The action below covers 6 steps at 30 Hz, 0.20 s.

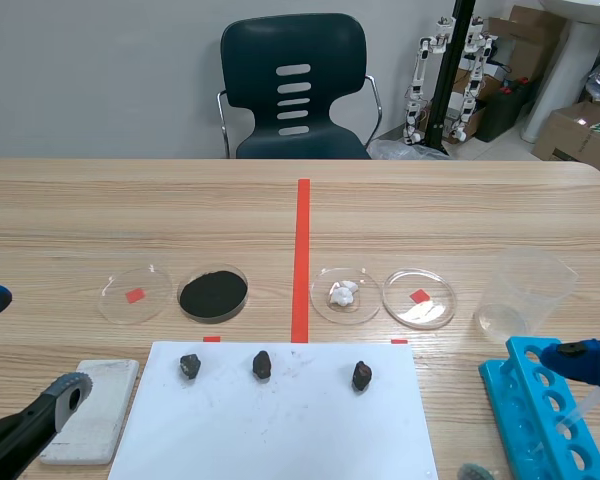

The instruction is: Return to the home posture

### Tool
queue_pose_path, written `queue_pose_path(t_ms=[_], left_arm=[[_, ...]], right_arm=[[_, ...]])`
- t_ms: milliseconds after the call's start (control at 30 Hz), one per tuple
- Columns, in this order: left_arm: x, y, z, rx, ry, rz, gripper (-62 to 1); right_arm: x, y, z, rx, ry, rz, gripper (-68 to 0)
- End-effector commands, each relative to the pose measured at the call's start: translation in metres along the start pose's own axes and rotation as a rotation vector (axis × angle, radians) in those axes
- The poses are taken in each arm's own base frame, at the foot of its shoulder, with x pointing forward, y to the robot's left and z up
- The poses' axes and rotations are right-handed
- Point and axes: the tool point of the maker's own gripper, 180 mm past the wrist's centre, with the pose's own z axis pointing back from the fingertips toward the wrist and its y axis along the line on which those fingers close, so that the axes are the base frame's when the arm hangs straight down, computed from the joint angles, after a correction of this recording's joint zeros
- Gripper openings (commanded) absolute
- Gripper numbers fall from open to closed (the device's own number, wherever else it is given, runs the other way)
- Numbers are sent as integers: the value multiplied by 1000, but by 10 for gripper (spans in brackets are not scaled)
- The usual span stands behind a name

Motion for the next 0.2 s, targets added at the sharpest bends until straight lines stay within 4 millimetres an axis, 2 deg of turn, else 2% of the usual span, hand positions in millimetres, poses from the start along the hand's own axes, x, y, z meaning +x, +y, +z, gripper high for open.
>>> queue_pose_path(t_ms=[0,167], left_arm=[[11,-2,-2,-5,-42,5,11],[11,-2,-2,-5,-41,6,11]], right_arm=[[7,-2,-1,-5,-29,-2,-71],[7,-2,-1,-5,-29,-2,-71]])
